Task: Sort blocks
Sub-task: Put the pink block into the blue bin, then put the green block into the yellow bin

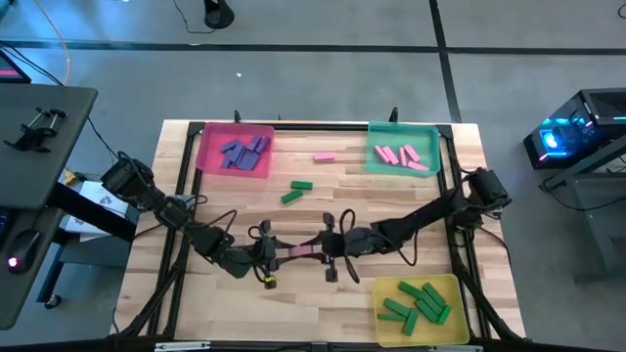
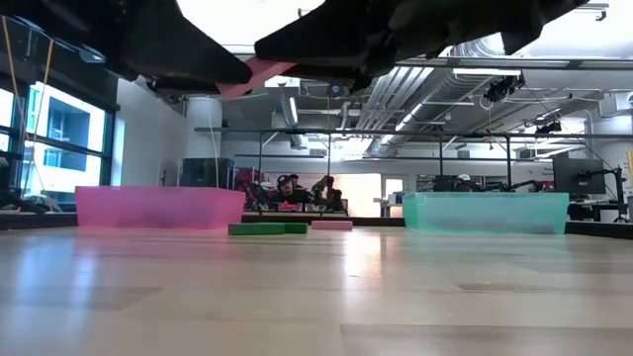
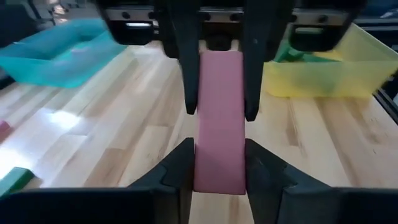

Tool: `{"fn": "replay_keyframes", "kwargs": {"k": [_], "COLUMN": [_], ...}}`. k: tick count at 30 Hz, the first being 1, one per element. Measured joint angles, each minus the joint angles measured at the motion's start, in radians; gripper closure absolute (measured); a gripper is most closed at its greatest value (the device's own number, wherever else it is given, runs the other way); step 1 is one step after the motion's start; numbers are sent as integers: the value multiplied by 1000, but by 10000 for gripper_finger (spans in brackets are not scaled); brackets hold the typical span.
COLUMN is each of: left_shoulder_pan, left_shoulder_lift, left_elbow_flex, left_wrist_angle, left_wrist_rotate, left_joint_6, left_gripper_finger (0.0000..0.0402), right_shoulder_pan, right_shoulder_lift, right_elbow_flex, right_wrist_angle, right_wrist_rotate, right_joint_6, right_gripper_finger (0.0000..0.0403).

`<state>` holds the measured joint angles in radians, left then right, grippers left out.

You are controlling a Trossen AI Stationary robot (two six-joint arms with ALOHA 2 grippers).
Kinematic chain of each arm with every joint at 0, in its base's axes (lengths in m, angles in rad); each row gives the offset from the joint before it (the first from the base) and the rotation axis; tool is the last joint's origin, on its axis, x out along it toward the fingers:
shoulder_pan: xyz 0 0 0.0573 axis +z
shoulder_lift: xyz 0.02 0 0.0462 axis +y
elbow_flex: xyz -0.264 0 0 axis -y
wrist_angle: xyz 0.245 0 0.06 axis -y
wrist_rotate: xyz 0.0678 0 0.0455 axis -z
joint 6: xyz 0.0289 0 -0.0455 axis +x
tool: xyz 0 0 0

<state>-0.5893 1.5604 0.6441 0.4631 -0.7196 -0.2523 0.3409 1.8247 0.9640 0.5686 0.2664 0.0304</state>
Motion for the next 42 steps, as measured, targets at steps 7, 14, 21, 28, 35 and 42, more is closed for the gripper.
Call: {"fn": "replay_keyframes", "kwargs": {"k": [7,14,21,28,35,42], "left_shoulder_pan": [10,26,28,28,28,28], "left_shoulder_lift": [-1,-2,-2,-2,-2,-2], "left_elbow_flex": [1,0,0,0,0,0], "left_wrist_angle": [-76,-112,-119,-125,-129,-129], "left_wrist_rotate": [-18,-23,-22,-22,-21,-20], "left_joint_6": [-66,-122,-115,-113,-114,-114], "left_gripper_finger": [237,213,212,211,211,211], "right_shoulder_pan": [-18,-239,-635,-940,-1056,-1072], "right_shoulder_lift": [-173,-381,-407,-407,-407,-412], "right_elbow_flex": [-1,-2,-29,-103,-138,-142], "right_wrist_angle": [-407,-1064,-1313,-1270,-1238,-1201], "right_wrist_rotate": [272,417,347,200,138,109], "right_joint_6": [128,376,377,280,231,170], "right_gripper_finger": [329,329,329,329,293,217]}}
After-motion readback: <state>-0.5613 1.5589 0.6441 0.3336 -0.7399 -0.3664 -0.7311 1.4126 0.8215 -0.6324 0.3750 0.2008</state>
